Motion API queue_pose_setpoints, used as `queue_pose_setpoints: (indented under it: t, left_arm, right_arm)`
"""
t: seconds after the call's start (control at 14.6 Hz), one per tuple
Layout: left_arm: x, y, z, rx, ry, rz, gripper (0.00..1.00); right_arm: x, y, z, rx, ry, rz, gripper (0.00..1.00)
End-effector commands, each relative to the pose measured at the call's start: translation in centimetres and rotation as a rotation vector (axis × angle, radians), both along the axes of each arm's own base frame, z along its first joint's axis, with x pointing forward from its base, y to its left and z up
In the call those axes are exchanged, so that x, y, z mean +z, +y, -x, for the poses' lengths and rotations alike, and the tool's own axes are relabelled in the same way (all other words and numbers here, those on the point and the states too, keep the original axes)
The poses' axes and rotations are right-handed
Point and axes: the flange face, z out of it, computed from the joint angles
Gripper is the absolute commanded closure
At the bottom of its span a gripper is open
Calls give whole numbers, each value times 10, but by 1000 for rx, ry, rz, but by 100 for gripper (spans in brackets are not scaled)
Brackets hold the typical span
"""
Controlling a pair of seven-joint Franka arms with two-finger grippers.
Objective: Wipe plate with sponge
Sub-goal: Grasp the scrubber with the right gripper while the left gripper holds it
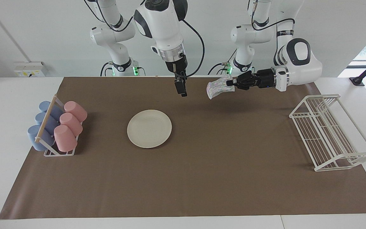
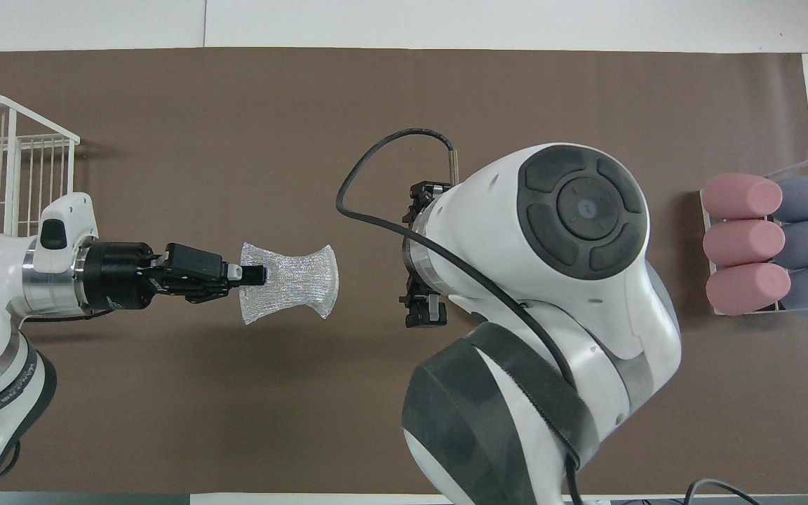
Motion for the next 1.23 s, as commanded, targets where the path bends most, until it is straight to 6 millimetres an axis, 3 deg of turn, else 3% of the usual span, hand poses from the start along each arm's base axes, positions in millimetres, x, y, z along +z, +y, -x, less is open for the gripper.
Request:
queue_pose_setpoints:
  t: [0.0,0.14,0.27,0.55,0.62,0.75,1.1,1.16]
  left_arm:
    - [-4,-19,11,28,-21,9,100]
    - [-12,-18,16,26,-39,10,100]
    - [-11,-21,15,42,-36,33,100]
    - [-10,-25,14,56,-35,41,100]
    - [-10,-25,14,57,-35,43,100]
    - [-9,-29,15,54,-34,50,100]
    - [-10,-30,17,49,-31,52,100]
    - [-10,-30,18,50,-31,52,100]
  right_arm:
    - [-1,0,6,7,-30,-7,0]
    - [0,5,10,8,-29,-11,0]
    - [-4,24,23,40,-26,-11,0]
    - [-13,51,21,-13,-72,-75,0]
    - [-19,65,29,12,-71,-77,0]
    - [-29,71,26,48,-86,-72,0]
    - [-33,69,24,114,-98,-57,0]
    - [-33,68,24,116,-98,-56,17]
